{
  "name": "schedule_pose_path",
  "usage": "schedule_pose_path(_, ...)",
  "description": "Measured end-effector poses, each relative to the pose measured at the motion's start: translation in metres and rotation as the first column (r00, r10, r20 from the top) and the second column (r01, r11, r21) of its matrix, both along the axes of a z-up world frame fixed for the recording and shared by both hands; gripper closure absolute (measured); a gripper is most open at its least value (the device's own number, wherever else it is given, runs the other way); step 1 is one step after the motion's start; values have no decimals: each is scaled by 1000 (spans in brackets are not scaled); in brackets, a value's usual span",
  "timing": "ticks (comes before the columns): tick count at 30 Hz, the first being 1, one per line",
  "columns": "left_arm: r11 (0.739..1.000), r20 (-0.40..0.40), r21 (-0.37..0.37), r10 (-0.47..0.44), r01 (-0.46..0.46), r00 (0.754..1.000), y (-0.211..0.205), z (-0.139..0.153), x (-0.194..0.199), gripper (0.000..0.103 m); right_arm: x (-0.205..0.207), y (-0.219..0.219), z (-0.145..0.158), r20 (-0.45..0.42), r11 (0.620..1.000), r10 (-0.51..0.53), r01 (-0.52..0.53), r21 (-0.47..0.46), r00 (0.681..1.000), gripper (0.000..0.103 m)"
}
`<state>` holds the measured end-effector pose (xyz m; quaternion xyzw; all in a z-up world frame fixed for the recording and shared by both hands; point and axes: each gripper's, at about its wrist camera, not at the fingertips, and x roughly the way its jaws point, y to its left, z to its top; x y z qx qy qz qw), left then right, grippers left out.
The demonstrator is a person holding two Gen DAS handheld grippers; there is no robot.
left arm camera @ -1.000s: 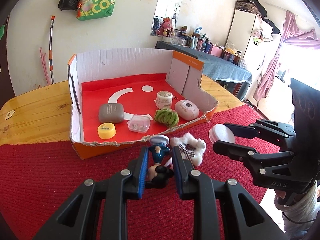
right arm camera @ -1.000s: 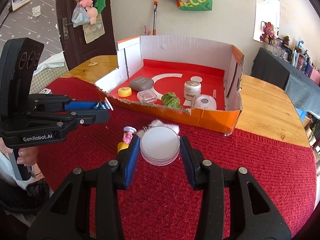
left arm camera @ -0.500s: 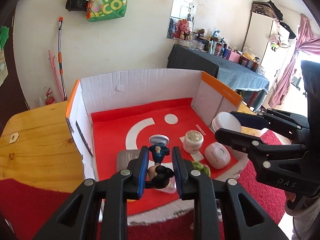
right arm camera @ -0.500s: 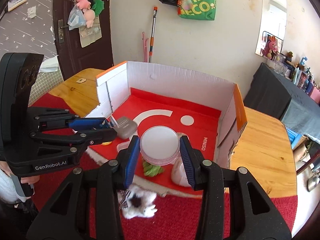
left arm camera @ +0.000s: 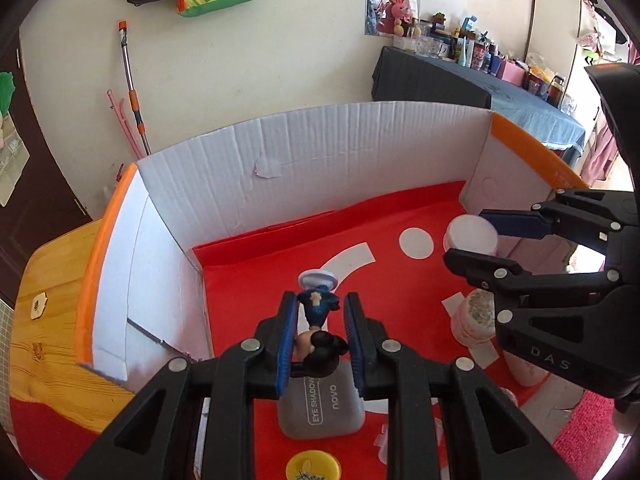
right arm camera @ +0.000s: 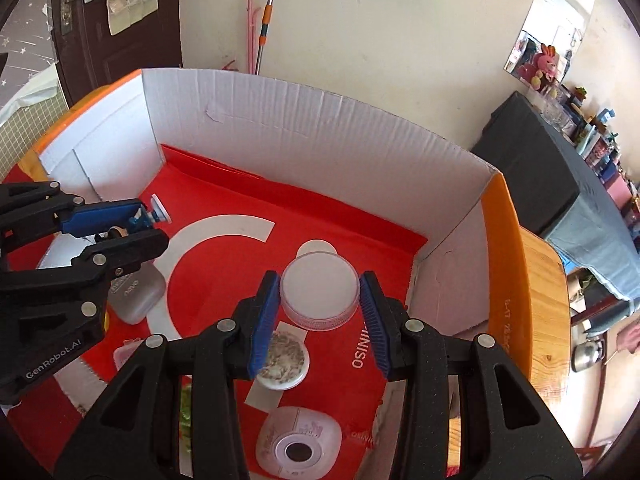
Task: Organize objects
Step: 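Carry the white lid and blue figurine into the orange box with both grippers, then lower both items onto the red liner and open both grippers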
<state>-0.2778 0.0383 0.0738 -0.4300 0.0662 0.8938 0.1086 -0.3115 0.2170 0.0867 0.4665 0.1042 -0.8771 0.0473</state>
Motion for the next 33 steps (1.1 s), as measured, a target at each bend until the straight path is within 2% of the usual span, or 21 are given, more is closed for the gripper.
schedule_pose_path(7,999,46,-35,14,-13,999,1,-13,-15,78,-17,3,-16,76,1000,-19,17,21,997,64)
schedule_pose_path(15,997,78,-75,16,-10,997,5,-17,-21,78,-25,3,-24,114,999,-26,21,40,993,64)
schedule_pose_path(23,996,134,-85,24,-12,991,5,-29,-32,78,-31,3,-30,161,999,-21,14,44,987,64)
schedule_pose_path(33,996,140,-92,20,-7,990,6,-30,-27,78,-32,5,-35,192,1000,-21,16,26,981,63)
